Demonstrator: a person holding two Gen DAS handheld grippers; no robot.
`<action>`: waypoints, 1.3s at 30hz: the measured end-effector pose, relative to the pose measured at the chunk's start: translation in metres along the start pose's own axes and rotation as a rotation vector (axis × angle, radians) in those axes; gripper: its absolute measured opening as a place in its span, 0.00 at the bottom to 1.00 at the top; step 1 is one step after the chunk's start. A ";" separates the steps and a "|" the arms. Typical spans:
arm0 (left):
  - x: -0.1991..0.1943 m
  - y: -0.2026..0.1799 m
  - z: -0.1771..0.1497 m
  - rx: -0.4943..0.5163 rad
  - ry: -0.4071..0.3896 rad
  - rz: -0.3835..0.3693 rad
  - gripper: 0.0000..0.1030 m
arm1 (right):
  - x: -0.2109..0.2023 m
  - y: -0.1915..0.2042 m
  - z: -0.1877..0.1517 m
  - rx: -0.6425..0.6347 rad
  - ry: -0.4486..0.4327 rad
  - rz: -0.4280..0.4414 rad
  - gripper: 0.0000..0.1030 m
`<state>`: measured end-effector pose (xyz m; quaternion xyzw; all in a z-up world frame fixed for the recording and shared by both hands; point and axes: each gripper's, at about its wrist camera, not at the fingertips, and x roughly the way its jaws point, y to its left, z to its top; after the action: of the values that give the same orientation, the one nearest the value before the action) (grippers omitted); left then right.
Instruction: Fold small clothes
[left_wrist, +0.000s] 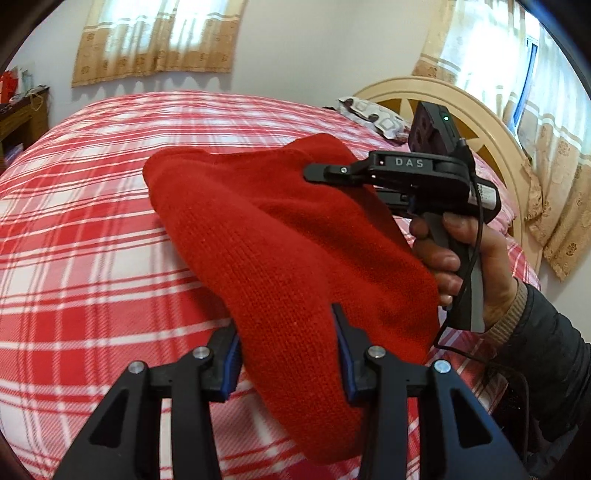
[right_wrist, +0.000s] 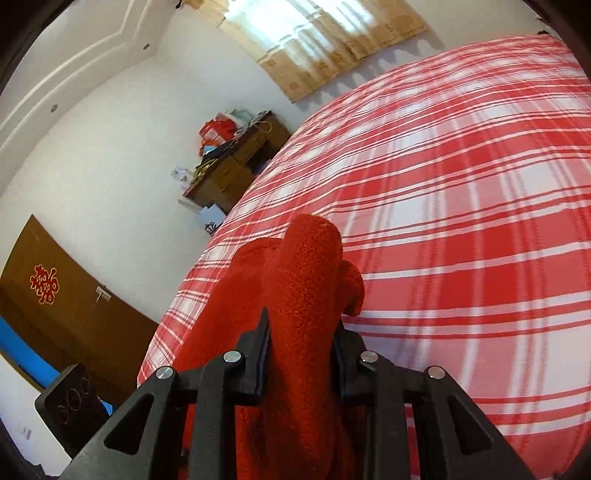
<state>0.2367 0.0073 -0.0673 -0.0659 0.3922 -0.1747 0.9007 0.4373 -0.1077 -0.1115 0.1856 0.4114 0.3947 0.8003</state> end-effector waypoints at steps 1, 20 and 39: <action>-0.003 0.004 -0.002 -0.005 -0.005 0.006 0.43 | 0.004 0.003 0.000 -0.001 0.003 0.005 0.27; -0.045 0.057 -0.027 -0.099 -0.057 0.097 0.43 | 0.081 0.062 -0.013 -0.065 0.116 0.074 0.27; -0.068 0.093 -0.068 -0.180 -0.053 0.175 0.43 | 0.143 0.103 -0.028 -0.132 0.216 0.085 0.27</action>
<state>0.1685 0.1200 -0.0911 -0.1166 0.3864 -0.0576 0.9131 0.4155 0.0680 -0.1375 0.1062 0.4603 0.4720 0.7444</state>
